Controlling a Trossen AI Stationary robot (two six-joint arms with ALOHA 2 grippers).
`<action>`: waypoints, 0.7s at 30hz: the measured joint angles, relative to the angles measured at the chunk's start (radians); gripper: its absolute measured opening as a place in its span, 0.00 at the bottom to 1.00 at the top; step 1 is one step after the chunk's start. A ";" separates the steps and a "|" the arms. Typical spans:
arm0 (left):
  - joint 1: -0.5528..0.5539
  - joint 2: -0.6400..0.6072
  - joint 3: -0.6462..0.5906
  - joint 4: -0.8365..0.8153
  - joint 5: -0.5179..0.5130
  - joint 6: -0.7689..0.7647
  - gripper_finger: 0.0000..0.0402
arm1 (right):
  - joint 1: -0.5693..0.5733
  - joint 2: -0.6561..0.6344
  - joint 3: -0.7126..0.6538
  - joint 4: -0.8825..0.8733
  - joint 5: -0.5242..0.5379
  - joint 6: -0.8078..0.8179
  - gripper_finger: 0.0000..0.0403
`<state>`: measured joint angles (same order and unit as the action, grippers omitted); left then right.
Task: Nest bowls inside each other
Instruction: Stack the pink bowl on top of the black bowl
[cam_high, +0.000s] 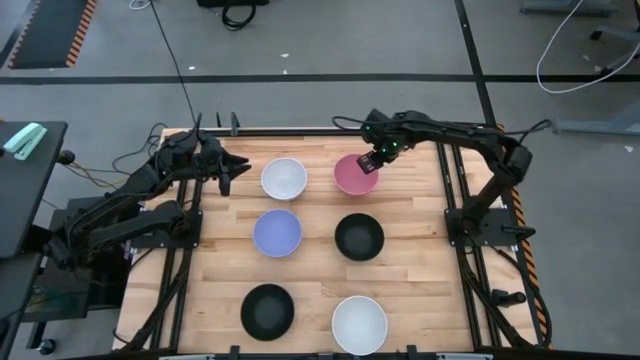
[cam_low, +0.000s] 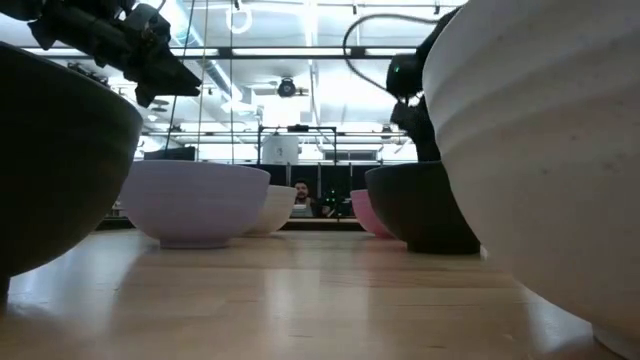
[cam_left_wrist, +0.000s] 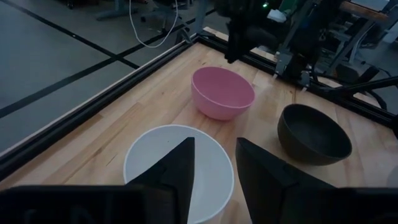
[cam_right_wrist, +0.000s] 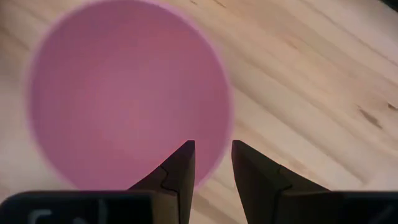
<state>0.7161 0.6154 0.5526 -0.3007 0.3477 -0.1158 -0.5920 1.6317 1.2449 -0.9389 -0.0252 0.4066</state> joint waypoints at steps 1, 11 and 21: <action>0.000 0.000 0.000 -0.004 0.000 0.001 0.32 | -0.006 0.011 0.000 0.003 0.008 -0.007 0.28; 0.000 0.000 0.000 -0.019 -0.014 0.023 0.30 | -0.024 0.060 0.000 0.020 0.025 -0.018 0.28; 0.000 0.001 0.000 -0.020 -0.015 0.023 0.32 | -0.001 0.060 0.000 0.036 0.024 -0.009 0.28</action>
<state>0.7158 0.6163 0.5522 -0.3210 0.3331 -0.0930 -0.5930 1.6917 1.2447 -0.9029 -0.0008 0.3975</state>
